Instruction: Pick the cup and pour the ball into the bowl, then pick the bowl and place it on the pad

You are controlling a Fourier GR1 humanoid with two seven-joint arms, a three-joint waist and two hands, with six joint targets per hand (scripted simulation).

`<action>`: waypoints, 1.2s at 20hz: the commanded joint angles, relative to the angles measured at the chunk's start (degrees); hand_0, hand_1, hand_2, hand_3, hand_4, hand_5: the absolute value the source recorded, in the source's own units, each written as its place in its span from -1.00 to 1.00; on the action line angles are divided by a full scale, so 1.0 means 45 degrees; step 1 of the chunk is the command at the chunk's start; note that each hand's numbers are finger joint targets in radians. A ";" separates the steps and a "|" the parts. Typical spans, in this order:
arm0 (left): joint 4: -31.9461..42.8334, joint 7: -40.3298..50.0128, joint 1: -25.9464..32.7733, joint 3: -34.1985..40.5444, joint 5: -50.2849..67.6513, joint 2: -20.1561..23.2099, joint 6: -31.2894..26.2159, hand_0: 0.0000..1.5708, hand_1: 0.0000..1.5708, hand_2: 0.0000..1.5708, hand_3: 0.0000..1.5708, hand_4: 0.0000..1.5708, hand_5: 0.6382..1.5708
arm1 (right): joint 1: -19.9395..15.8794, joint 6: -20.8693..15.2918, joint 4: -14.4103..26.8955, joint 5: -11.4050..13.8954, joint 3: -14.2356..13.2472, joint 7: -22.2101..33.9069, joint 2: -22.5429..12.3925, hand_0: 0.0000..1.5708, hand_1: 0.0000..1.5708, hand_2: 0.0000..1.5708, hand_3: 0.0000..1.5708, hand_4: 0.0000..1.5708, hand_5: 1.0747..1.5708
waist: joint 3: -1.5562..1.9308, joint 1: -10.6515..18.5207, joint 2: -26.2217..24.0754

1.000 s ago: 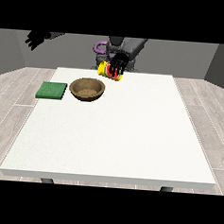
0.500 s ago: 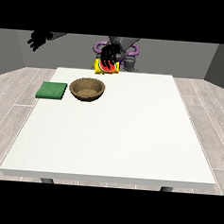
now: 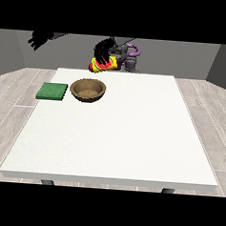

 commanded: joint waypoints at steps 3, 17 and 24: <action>-0.1353 -0.0341 -0.0106 0.1605 0.0593 0.0670 0.1479 -0.59 -0.59 0.90 0.97 0.41 1.00 | -0.0038 -0.0615 0.0105 0.0076 -0.0341 0.0166 -0.0268 -1.00 -1.00 -1.00 -0.77 -0.06 0.93 | -0.0013 0.1142 -0.0066; -0.6224 -0.5090 0.1506 1.0997 1.2737 0.1745 0.1931 -1.00 -1.00 -1.00 -1.00 0.36 1.00 | 0.0742 -0.2084 0.0428 0.0499 -0.0871 -0.0594 0.0255 -1.00 -1.00 -1.00 -1.00 -0.01 0.94 | -0.0142 0.4231 0.0535; -0.6310 -0.5926 0.1736 1.3603 1.6844 0.3830 -0.2502 -1.00 -1.00 -1.00 -1.00 0.35 0.98 | 0.1090 -0.2602 0.0868 0.0607 -0.0858 -0.1893 0.1386 -1.00 -1.00 -1.00 -1.00 -0.07 0.98 | -0.0019 0.4992 0.1691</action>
